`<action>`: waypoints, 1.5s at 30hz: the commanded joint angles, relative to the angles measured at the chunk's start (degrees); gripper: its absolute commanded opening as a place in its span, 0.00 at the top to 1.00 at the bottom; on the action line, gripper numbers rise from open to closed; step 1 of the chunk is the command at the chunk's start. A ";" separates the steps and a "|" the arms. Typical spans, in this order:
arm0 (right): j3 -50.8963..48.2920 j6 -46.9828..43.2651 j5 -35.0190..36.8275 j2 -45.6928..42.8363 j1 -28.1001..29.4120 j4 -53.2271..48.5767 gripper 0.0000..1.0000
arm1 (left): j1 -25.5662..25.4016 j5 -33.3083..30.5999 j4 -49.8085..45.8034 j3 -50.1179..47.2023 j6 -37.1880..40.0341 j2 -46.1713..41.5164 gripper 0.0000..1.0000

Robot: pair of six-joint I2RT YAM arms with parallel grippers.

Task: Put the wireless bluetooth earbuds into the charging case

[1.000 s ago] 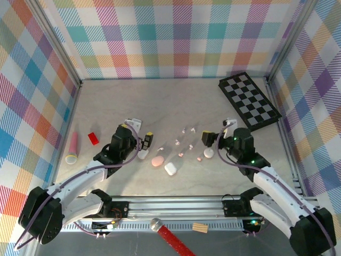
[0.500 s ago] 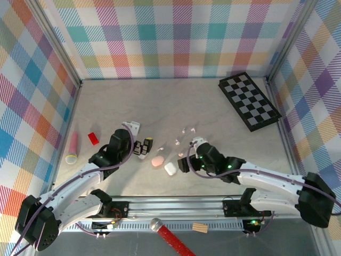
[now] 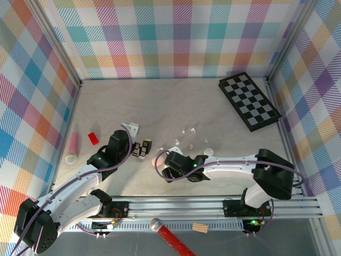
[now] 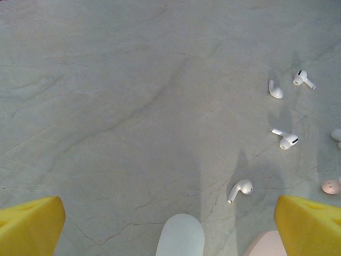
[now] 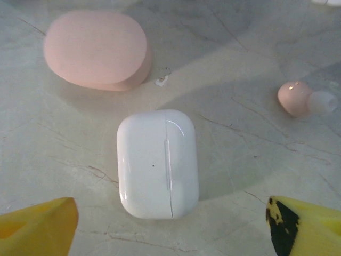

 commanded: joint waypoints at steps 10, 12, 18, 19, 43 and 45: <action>8.87 -1.31 1.06 9.54 0.64 -7.86 0.33 | -0.33 -0.64 -1.24 1.32 0.03 0.31 0.00; 9.33 -1.60 0.85 10.48 0.67 -8.36 0.39 | -0.32 -0.68 -1.41 1.41 0.05 0.44 0.00; 9.15 -2.06 0.31 11.56 0.68 -8.33 0.47 | -0.40 -0.73 -1.86 1.58 -0.02 0.27 0.00; 9.01 -2.26 0.64 11.57 0.68 -8.37 0.50 | -0.39 -0.60 -1.86 1.67 -0.06 0.39 0.00; -9.35 -48.29 -9.37 -27.77 -10.87 9.71 0.61 | -0.40 35.62 -30.82 22.53 -20.22 2.43 0.14; -7.75 -50.32 -10.23 -28.21 -11.14 7.00 0.60 | -0.47 40.31 -28.93 22.45 -23.39 2.72 0.18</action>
